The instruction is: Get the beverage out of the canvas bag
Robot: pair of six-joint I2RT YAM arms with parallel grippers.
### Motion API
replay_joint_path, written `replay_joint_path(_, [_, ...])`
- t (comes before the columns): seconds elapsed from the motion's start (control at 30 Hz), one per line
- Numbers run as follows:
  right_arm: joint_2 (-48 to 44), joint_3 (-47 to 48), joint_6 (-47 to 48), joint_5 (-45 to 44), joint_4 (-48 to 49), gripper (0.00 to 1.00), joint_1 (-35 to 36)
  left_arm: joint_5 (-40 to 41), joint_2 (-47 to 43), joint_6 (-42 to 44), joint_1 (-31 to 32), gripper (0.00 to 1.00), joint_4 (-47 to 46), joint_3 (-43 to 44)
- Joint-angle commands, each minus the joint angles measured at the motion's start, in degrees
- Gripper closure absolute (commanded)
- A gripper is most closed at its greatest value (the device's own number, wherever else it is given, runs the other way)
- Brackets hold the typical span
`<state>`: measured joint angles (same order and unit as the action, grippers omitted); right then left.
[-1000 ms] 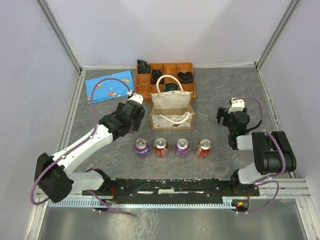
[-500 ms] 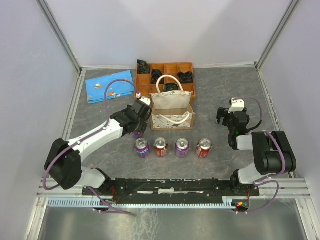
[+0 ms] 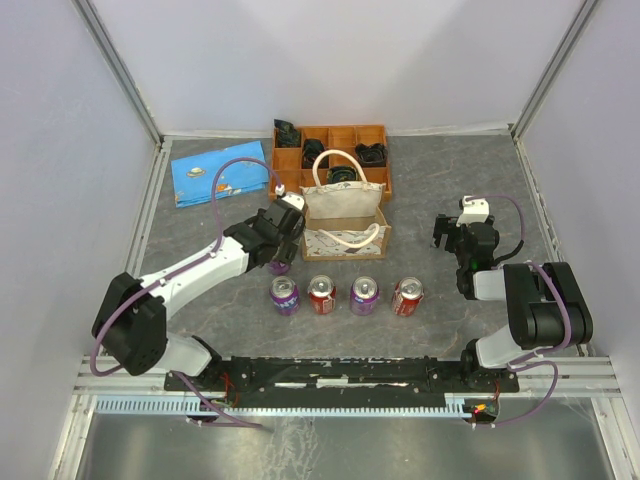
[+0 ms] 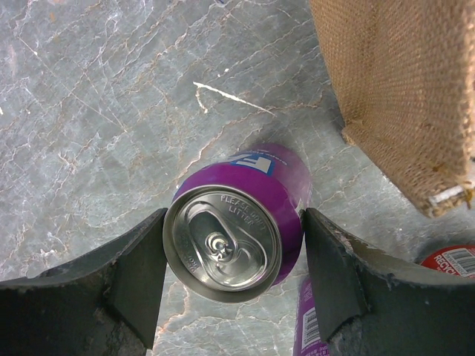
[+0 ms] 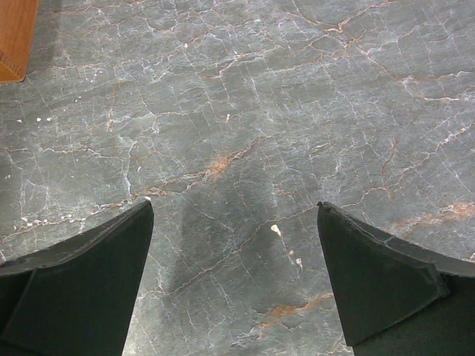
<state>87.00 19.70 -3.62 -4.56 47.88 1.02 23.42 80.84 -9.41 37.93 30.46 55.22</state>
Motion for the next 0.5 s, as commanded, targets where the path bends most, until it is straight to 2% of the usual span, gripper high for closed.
replay_joint_path(0.0, [-0.2,1.7,0.5,-0.4,1.1,0.01,0.2,-1.0,0.5,-2.5,-0.2,0.49,-4.1,2.1])
replay_joint_path(0.07, [-0.2,1.7,0.5,-0.4,1.2,0.01,0.2,-1.0,0.3,-2.8,-0.3,0.35,-4.1,1.9])
replay_joint_path(0.23, [-0.2,1.6,0.6,-0.4,1.2,0.01,0.2,-1.8,-0.3,-3.4,-0.2,0.16,-4.1,1.5])
replay_joint_path(0.37, [-0.2,1.7,0.6,-0.4,1.2,0.01,0.2,-2.2,-0.8,-3.6,-0.2,0.09,-4.0,1.4])
replay_joint_path(0.4, [-0.2,1.7,0.5,-0.4,1.2,0.01,0.2,-2.4,-0.9,-3.6,-0.2,0.01,-4.0,1.4])
replay_joint_path(0.47, [-0.2,1.7,0.5,-0.4,1.2,0.01,0.3,-2.5,-1.3,-3.8,-0.2,0.01,-3.6,1.6])
